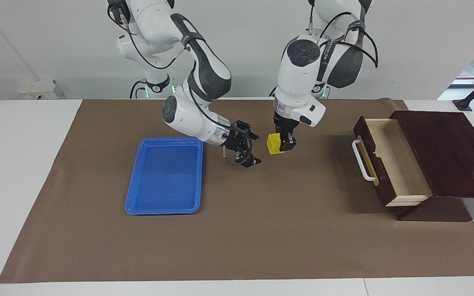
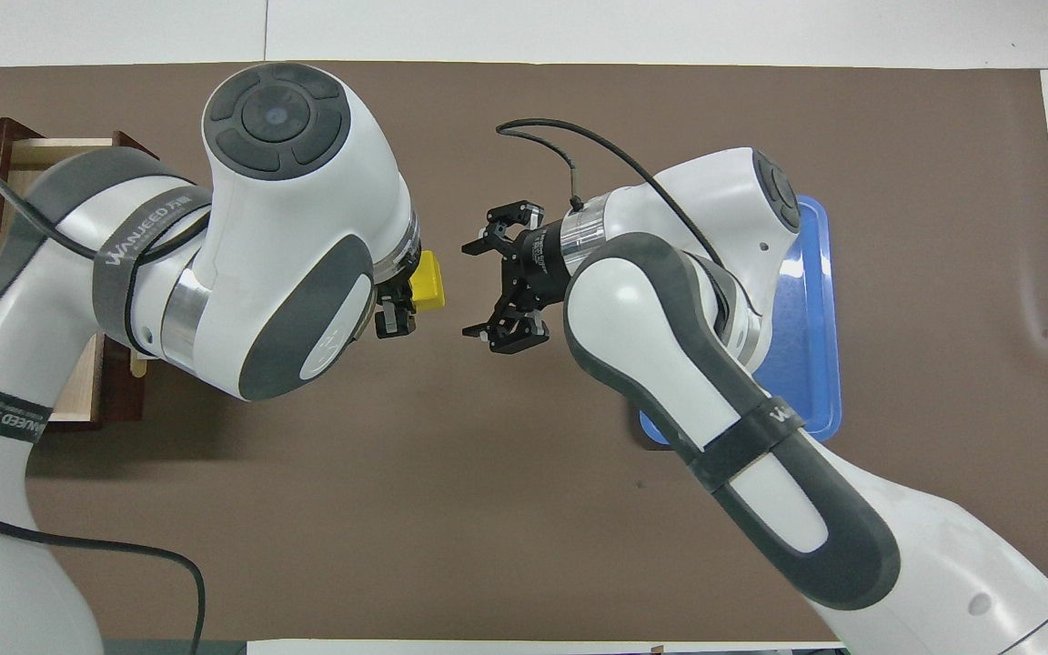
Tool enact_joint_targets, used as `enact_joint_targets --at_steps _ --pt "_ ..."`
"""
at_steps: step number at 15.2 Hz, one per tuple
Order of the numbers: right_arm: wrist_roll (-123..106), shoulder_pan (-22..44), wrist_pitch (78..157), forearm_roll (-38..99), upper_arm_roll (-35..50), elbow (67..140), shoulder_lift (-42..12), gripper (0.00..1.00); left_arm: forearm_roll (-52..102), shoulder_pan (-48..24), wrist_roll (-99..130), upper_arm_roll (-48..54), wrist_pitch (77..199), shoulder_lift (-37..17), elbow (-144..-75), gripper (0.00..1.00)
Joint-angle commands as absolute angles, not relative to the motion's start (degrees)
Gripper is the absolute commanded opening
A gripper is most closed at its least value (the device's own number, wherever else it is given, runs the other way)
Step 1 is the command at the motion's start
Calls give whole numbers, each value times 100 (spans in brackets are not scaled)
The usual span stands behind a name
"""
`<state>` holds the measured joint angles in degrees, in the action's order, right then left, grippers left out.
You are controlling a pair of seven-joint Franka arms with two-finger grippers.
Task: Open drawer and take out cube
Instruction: 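Lift the cube with the left gripper while the right gripper approaches it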
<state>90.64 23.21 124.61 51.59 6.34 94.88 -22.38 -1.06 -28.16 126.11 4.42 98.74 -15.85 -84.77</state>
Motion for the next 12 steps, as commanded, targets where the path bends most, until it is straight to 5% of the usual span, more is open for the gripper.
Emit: enact_joint_targets --at_steps 1,12 --pt "9237 2487 12454 4966 624 9299 -2338 100 -202 -2874 12665 404 9993 -1503 -8604 0" --pt "9105 2496 12480 4887 624 9141 -2355 100 -237 -2874 12639 404 9923 -1485 -8666 0"
